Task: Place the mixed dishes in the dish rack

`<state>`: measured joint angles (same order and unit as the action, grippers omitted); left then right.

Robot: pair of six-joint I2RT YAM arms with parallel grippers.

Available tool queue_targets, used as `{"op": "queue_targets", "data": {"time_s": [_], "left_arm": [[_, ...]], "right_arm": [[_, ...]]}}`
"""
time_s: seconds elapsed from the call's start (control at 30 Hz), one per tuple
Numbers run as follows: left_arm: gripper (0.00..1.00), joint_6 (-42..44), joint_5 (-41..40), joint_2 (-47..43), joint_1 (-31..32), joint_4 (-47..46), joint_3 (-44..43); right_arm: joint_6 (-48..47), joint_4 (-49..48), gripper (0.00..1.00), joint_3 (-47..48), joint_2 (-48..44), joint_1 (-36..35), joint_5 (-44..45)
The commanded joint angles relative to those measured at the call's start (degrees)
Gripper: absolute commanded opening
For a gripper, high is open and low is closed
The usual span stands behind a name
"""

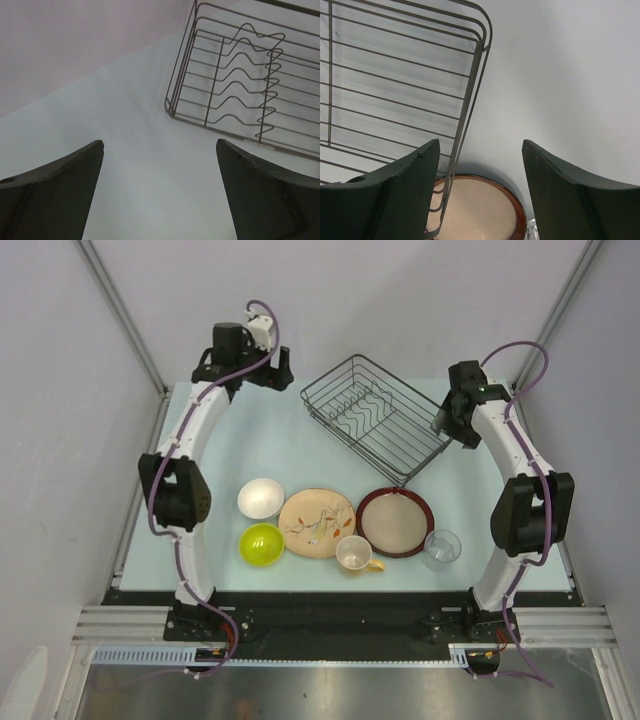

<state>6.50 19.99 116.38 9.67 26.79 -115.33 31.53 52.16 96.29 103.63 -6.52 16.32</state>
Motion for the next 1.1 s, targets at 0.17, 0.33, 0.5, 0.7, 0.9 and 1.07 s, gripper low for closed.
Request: {"op": "queue_targets", "data": {"time_s": [0.17,0.33,0.5,0.7,0.9,1.07], "left_arm": [[1.00,3.08,-6.27,15.27,7.20,-3.05,-14.14],[1.00,2.38,-12.76,18.97,8.70,-6.83,-14.57],[1.00,3.51,-19.27,22.66,9.84,-7.89,-17.12],[1.00,5.27,-23.24,24.07,10.10,-7.71,-16.34],[1.00,8.00,-24.21,19.42,10.10,-8.59,-8.52],[0.99,10.19,-25.17,14.15,9.93,-8.59,0.44]], "right_arm": [[1.52,-2.23,0.72,-4.96,-3.61,-0.85,-0.23],[1.52,-3.91,0.72,-6.91,-4.40,-1.21,-0.15],[1.69,-5.14,0.72,-7.26,-4.41,-1.12,-1.29],[1.69,-6.46,0.72,-6.82,-2.65,-0.42,-1.72],[1.78,-6.55,0.72,-1.73,4.71,0.37,-1.20],[0.47,-5.84,0.72,5.21,11.58,1.42,0.03]]}}
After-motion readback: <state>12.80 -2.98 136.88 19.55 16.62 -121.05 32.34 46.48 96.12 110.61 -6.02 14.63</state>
